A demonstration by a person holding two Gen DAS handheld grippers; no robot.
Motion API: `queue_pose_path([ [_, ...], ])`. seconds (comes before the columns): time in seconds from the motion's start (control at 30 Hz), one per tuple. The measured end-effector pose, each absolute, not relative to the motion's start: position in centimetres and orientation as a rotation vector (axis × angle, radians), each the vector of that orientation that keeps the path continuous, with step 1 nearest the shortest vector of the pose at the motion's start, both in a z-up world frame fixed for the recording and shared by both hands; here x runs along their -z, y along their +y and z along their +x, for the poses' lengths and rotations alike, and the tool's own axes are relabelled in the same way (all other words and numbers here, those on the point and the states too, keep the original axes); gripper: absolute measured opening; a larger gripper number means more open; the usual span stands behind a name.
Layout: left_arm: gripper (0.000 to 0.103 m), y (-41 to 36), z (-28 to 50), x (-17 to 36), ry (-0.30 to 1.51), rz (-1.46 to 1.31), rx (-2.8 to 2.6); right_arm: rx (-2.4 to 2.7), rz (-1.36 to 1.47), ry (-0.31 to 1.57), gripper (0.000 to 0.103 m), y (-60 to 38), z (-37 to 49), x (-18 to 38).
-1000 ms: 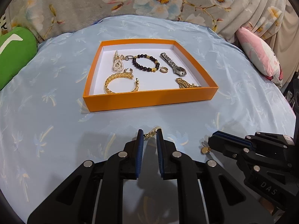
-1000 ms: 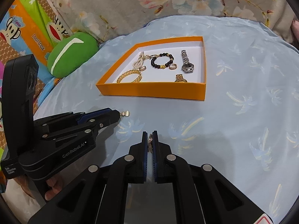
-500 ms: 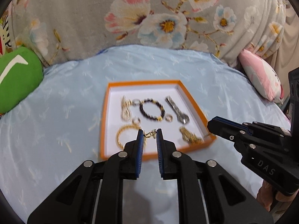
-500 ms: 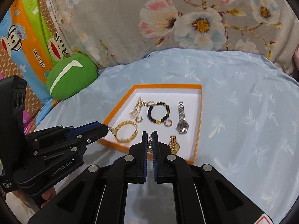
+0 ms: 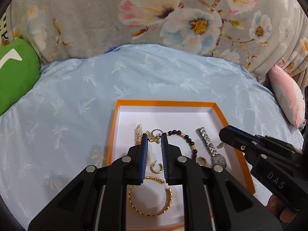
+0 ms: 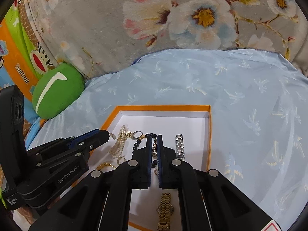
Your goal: Organize jewelry
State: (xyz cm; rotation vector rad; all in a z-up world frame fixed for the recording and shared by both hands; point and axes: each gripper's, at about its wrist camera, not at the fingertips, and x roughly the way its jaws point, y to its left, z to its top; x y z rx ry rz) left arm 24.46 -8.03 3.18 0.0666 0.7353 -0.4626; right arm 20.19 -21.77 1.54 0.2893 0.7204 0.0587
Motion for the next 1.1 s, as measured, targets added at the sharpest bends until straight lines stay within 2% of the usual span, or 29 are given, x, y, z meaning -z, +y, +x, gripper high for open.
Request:
queue_pose_path([
  [0.4,0.014,-8.5,25.1,-1.6,0.758,0.091,0.458,-0.029,0.249,0.753,0.005,-21.5,21.6,0.4],
  [0.47,0.021,-8.5,25.2,-1.5,0.756,0.097,0.448,-0.025,0.25,0.752,0.01,-21.6,21.6,0.4],
  [0.53,0.032,-8.3,25.2,-1.5,0.753,0.085,0.446,-0.022,0.258,0.746,0.01,-21.9,21.5,0.4],
  [0.57,0.034,-8.2,25.2,-1.6,0.749,0.081,0.445,-0.021,0.26,0.743,0.01,-22.0,21.4,0.3],
  [1.0,0.034,-4.5,21.5,-2.5,0.683,0.046,0.398,0.043,0.253,0.673,0.012,-23.0,15.9,-1.5],
  [1.1,0.034,-3.2,19.1,-2.2,0.688,0.038,0.397,0.054,0.244,0.667,0.016,-22.4,13.2,-1.6],
])
